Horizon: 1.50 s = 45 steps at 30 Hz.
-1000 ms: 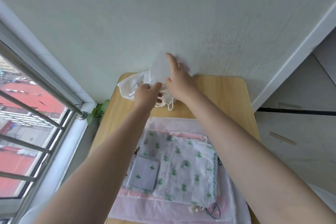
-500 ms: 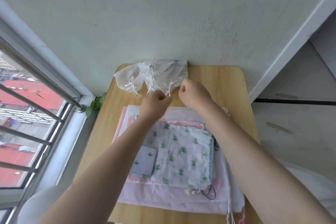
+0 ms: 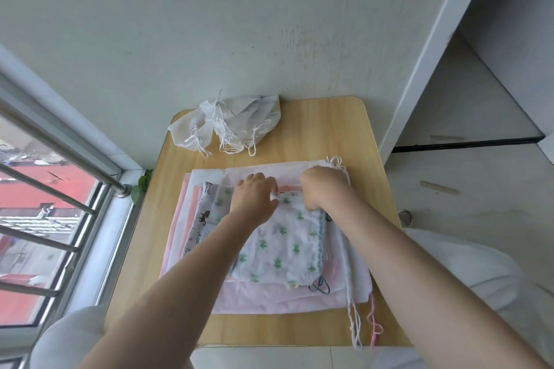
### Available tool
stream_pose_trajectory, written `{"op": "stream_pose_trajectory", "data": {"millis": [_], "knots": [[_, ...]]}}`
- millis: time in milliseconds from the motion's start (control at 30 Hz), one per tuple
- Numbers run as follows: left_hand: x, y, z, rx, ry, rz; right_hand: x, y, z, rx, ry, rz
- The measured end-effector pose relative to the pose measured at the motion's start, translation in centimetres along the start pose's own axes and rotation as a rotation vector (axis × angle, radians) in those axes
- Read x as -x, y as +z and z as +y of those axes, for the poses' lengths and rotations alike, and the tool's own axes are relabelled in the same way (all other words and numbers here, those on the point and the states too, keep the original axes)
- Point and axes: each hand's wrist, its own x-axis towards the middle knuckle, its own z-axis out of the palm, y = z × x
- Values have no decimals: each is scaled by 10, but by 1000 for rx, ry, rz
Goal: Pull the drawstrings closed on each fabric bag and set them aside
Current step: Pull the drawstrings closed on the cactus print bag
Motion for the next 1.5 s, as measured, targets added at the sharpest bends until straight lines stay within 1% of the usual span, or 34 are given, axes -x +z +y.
{"op": "stream_pose_trajectory", "data": {"millis": [33, 100, 167, 200, 233, 333, 400, 433, 567, 633, 667, 767, 800, 833, 867, 933, 1000, 1033, 1100, 1167, 1267, 1333, 1367, 1400, 1467, 1500], "knots": [[0, 0, 1, 10, 12, 9, 0, -1, 1, -10, 3, -64], [1, -1, 5, 56, 55, 29, -4, -1, 3, -47, -3, -137], [1, -2, 13, 122, 131, 13, -3, 0, 6, -70, -17, -158], [1, -3, 17, 150, 160, -11, -3, 0, 7, -83, -35, -137], [1, -5, 22, 168, 178, -36, -4, 2, 8, -106, -58, -79], [-3, -7, 31, 204, 170, -71, -3, 5, 14, -182, -143, 177], [-6, -10, 32, 211, 139, -87, -5, 6, 18, -267, -183, 276], [-6, -11, 31, 205, 131, -75, -7, 6, 19, -311, -189, 304], [-10, -12, 29, 194, 134, 56, -15, 15, 25, -528, -216, 395], [-12, -14, 31, 200, 100, 39, -13, 18, 27, -581, -207, 426], [-13, -15, 33, 184, 61, 14, -11, 17, 29, -589, -164, 386], [-17, -18, 37, 102, -56, -21, -8, 14, 39, -552, 12, 87], [-18, -19, 37, 100, -88, -33, -7, 14, 41, -518, 30, 21], [-19, -20, 36, 118, -116, -53, -9, 14, 42, -484, 28, -7], [-19, -22, 34, 156, -143, -82, -10, 15, 43, -464, 19, 11], [-19, -24, 27, 276, -218, -140, -14, 16, 39, -476, 16, 105], [-16, -28, 17, 401, -307, -149, -15, 14, 29, -512, 12, 167], [-13, -30, 12, 446, -344, -136, -14, 11, 22, -536, 4, 160], [-7, -35, 5, 502, -401, -116, -12, 7, 10, -560, -23, 90], [0, -39, -4, 534, -465, -115, -11, 5, 0, -571, -53, 74], [10, -42, -19, 600, -595, -106, -10, 0, -9, -737, -93, 70], [14, -40, -27, 685, -665, -109, -7, -3, -12, -679, -146, -18], [17, -39, -30, 742, -689, -115, -7, -4, -15, -596, -154, -72], [19, -38, -32, 799, -711, -127, -6, -6, -18, -530, -154, -89], [25, -37, -38, 927, -736, -175, -10, -5, -23, -479, -142, -18], [28, -37, -40, 1009, -740, -208, -13, -4, -23, -517, -148, 46]]}}
